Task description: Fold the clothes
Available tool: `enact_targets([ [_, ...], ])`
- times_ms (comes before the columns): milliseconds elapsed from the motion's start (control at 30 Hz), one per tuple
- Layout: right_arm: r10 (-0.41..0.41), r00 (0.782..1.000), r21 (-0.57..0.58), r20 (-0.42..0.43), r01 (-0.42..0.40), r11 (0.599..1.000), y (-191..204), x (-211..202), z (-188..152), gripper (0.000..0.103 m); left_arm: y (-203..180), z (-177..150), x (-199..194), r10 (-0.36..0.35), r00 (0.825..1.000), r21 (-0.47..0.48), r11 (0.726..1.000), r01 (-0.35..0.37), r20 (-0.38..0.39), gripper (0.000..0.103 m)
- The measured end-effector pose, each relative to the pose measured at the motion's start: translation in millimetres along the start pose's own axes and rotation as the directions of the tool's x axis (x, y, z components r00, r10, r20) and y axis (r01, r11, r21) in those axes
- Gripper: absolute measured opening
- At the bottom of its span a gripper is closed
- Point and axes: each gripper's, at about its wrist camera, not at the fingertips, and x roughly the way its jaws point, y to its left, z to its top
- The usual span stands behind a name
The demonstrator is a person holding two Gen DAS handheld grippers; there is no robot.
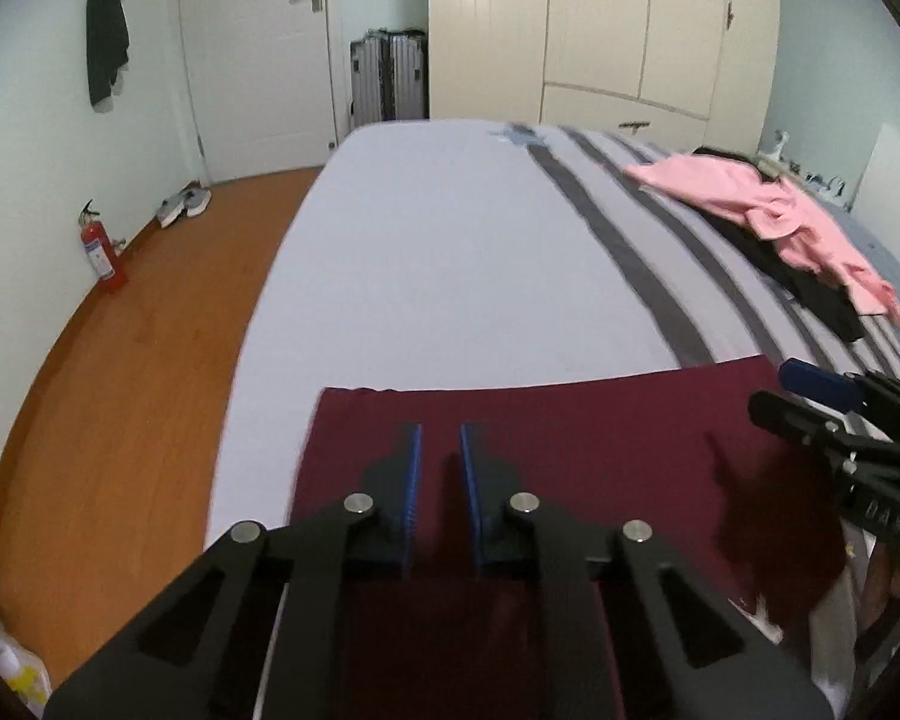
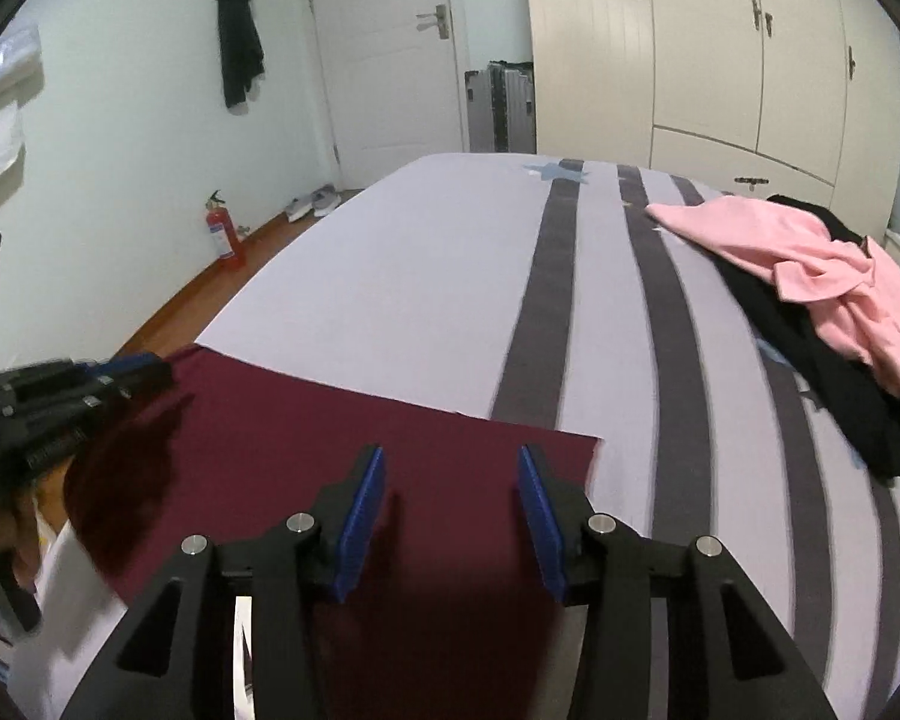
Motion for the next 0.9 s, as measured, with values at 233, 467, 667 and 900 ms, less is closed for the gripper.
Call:
enact_targets([
  [233, -0.068, 0.994, -0.065, -0.090, 0.062, 0.996, -7, 52, -1, 0.041, 23, -17, 24, -0.004, 0.997, -0.096, 0.995, -0.003, -0.072, 0.007],
  [467, -0.089, 0.992, 0.025, -0.093, 0.091, 0.996, -43, 57, 4, 0.041, 38, -22, 20, 0.019, 0.997, -0.066, 0.998, -0.024, -0.076, 0.007],
  [667, -0.069, 0.990, 0.074, -0.120, 0.079, 0.994, -65, 60, 13, 0.049, 66, -15, 15, 0.085, 0.994, -0.149, 0.984, -0.094, -0.064, 0.007],
  [900, -0.037, 0.998, 0.077, -0.046, 0.040, 0.996, -65, 9, 14, 0.042, 70, -36, -56, 0.035, 0.998, -0.077, 0.997, -0.032, 0.046, 0.006],
])
